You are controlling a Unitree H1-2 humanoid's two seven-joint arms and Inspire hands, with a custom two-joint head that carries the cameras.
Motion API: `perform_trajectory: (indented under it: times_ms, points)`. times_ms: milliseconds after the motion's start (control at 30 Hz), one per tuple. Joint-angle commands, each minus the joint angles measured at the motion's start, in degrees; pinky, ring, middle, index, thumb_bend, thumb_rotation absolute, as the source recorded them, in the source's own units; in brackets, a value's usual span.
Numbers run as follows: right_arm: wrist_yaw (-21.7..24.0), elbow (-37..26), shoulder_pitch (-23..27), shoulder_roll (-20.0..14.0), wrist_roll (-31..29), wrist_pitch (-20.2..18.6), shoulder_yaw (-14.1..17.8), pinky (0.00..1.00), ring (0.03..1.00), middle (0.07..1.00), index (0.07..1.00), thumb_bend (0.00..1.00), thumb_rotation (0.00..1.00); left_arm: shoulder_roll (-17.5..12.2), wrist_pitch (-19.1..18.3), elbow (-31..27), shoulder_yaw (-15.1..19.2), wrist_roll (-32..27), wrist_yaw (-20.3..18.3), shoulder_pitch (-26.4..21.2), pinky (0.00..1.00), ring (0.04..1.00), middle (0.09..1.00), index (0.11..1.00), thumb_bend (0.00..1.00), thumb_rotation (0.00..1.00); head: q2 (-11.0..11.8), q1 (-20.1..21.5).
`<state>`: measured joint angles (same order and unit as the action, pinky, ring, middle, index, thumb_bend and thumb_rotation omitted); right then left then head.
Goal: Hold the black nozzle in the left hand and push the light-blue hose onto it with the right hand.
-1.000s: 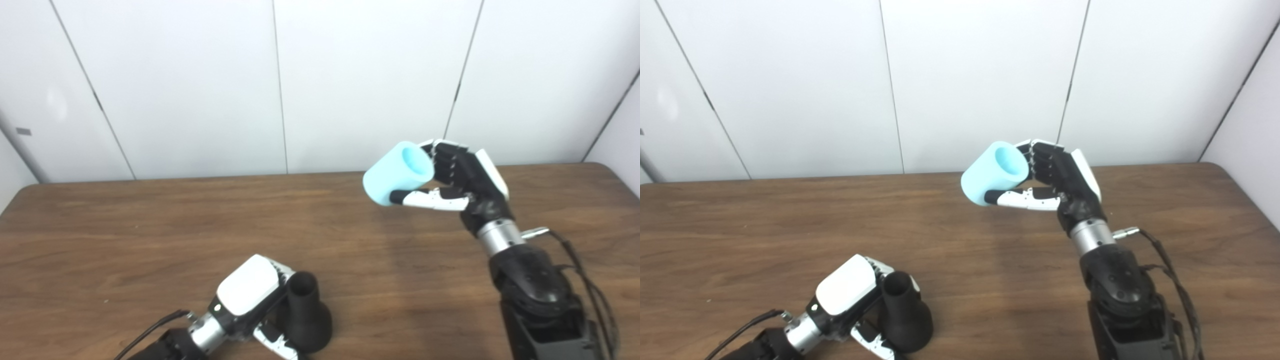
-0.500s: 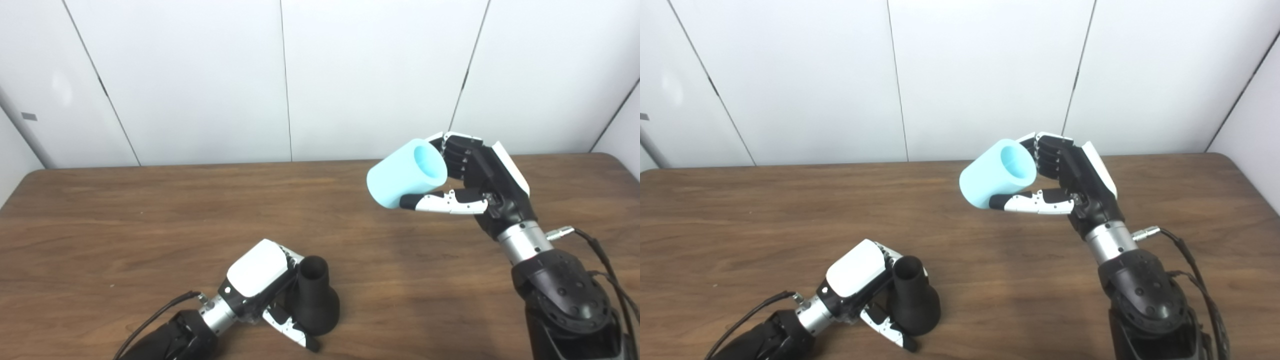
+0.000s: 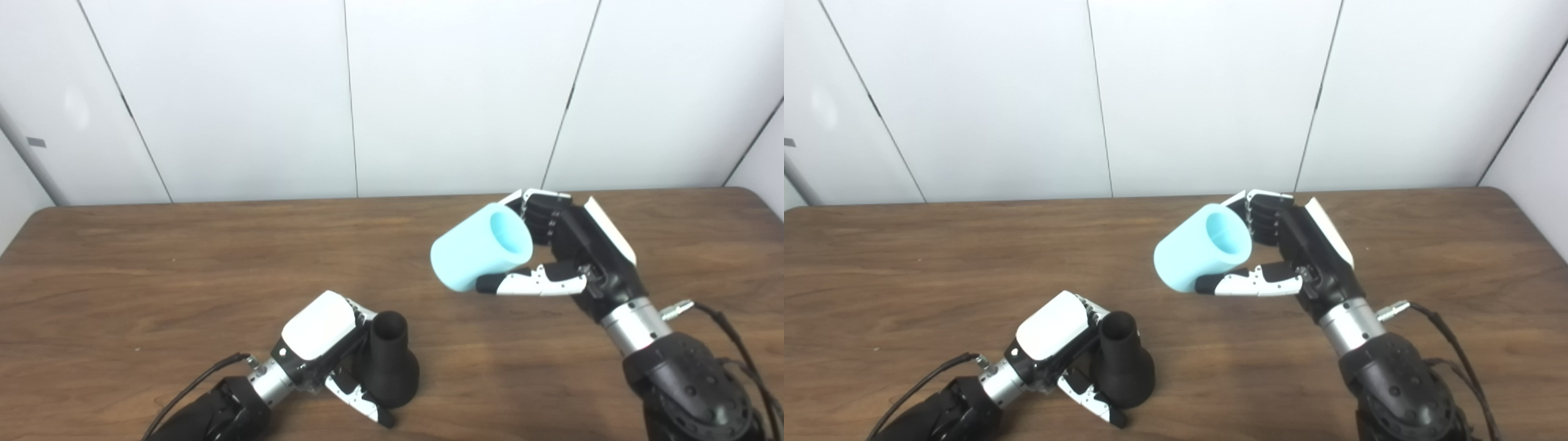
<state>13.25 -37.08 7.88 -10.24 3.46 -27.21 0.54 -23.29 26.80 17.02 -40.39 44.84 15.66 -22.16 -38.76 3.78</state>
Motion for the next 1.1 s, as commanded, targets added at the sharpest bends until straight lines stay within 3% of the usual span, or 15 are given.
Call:
perform_trajectory:
  times_ms: [0, 667, 867, 1067]
  points:
    - [0.6, -2.2, 1.6, 0.0, 0.2, 0.3, -0.3, 0.37, 0.455, 0.498, 0.463, 0.52, 0.00, 4.6, 0.1, 7.2, -4.9, 0.0, -1.3, 8.6, 0.28, 0.366, 0.479, 0.491, 0.52, 0.00, -0.2, -0.1]
    - [4.5, -0.8, -1.9, 3.0, 2.1, 0.3, -3.0, 0.36, 0.452, 0.493, 0.469, 0.50, 0.00, 4.3, 0.1, 4.7, -4.0, -0.2, -3.1, 9.8, 0.33, 0.421, 0.487, 0.484, 0.52, 0.00, -0.9, -0.9]
    - [5.0, 0.0, -3.0, 4.6, 2.3, 0.3, -3.4, 0.39, 0.458, 0.488, 0.460, 0.50, 0.00, 4.5, 0.1, 4.5, -3.6, 0.0, -3.5, 10.1, 0.30, 0.390, 0.483, 0.488, 0.52, 0.00, -0.8, -1.3]
    - [5.4, 0.9, -3.9, 4.8, 4.4, 0.3, -4.7, 0.40, 0.456, 0.493, 0.466, 0.50, 0.00, 4.6, 0.0, 3.8, -3.1, 0.0, -4.3, 10.7, 0.35, 0.441, 0.482, 0.489, 0.52, 0.00, -0.9, -1.4]
